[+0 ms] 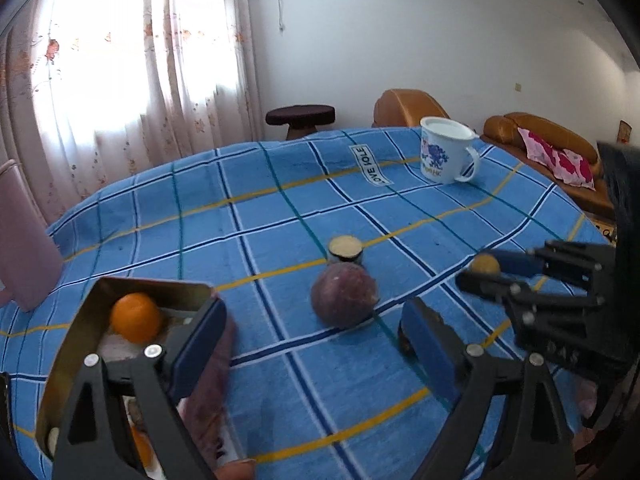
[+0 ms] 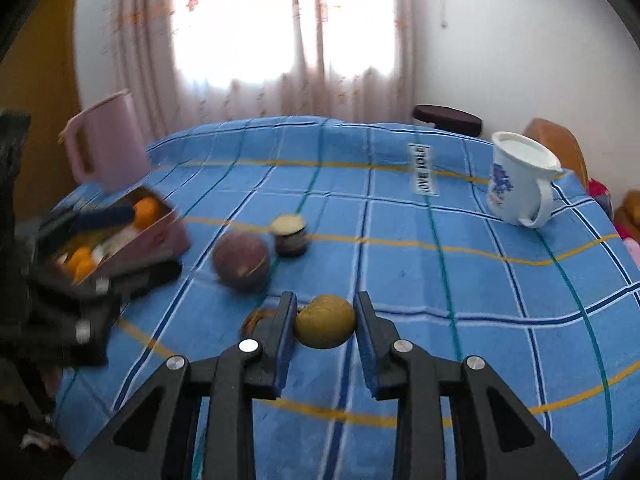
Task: Organize fruits
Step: 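Grasp a dark mangosteen with the left tool while the right tool grasps another longan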
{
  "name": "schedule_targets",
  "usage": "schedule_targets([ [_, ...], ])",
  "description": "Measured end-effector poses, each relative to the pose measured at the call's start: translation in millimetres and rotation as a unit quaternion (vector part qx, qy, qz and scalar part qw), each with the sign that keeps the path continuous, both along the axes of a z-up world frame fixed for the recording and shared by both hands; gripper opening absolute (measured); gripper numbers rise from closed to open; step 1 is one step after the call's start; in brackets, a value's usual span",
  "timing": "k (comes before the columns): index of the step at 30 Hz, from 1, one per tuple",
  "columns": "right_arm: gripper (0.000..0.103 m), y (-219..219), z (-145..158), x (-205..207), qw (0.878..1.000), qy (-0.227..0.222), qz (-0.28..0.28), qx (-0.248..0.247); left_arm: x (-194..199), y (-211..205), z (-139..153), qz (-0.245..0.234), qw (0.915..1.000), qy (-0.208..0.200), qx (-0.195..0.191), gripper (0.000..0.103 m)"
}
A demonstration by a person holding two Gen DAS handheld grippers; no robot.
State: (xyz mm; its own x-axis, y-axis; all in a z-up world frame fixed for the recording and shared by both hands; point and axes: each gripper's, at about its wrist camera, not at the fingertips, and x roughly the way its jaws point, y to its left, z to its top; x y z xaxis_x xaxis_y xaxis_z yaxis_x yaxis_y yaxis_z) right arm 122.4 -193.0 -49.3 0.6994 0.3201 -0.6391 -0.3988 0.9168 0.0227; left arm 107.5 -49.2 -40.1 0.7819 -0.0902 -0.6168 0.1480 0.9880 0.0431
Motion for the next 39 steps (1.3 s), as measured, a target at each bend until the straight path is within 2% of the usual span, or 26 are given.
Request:
schedule_targets([
  [4,0.03,-0.7,-4.9,11.5,1.0,0.004,-0.019,0.01,18.8,-8.4,-8.9,0.002,0.9999,0.016,0.001,0.086],
  [6,0.03,2.6,-6.8,11.3,1.0,0.001,-0.021,0.004,27.5,-10.3,-15.1,-0.001,0.9995,0.03,-0.006,0.076],
  [9,0.031,5.0,-5.3,12.0,1.0,-0.006,-0.022,0.002,38.1,-11.3,-24.5,0.001,0.9988,0.047,-0.014,0.068],
  [13,0.031,6.5,-7.5,12.8,1.0,-0.006,-0.018,-0.001,46.5,-13.6,-30.8,-0.01,0.9975,0.06,-0.034,0.066],
  [15,0.031,7.9,-7.6,12.0,1.0,-0.007,-0.015,-0.004,47.0,-18.4,-33.5,-0.027,0.9965,0.068,-0.042,0.055],
  [18,0.031,9.7,-7.5,11.1,1.0,-0.01,-0.012,-0.008,43.8,-24.0,-33.7,-0.026,0.9976,0.058,-0.028,0.054],
  [22,0.031,8.9,-3.8,6.5,1.0,-0.024,-0.01,-0.001,42.1,-17.2,-30.9,-0.018,0.9977,0.05,-0.042,0.054],
  [23,0.031,7.9,-2.5,5.3,1.0,-0.027,-0.009,0.002,40.5,-15.7,-29.4,-0.014,0.998,0.044,-0.044,0.048],
  [26,0.031,5.7,0.3,1.5,0.999,-0.037,-0.004,0.015,34.1,-15.2,-25.8,-0.011,0.9987,0.027,-0.041,0.044],
  [31,0.031,5.8,1.9,1.0,0.999,-0.04,-0.001,0.019,30.2,-17.6,-24.0,-0.017,0.999,0.018,-0.038,0.041],
  [37,0.031,4.9,2.5,-2.9,0.999,-0.048,0.0,0.023,25.1,-12.1,-21.6,-0.018,0.9985,0.013,-0.051,0.038],
  [39,0.031,3.3,3.3,-4.3,0.998,-0.051,-0.001,0.028,22.4,-11.8,-20.6,-0.018,0.9985,0.008,-0.051,0.033],
])
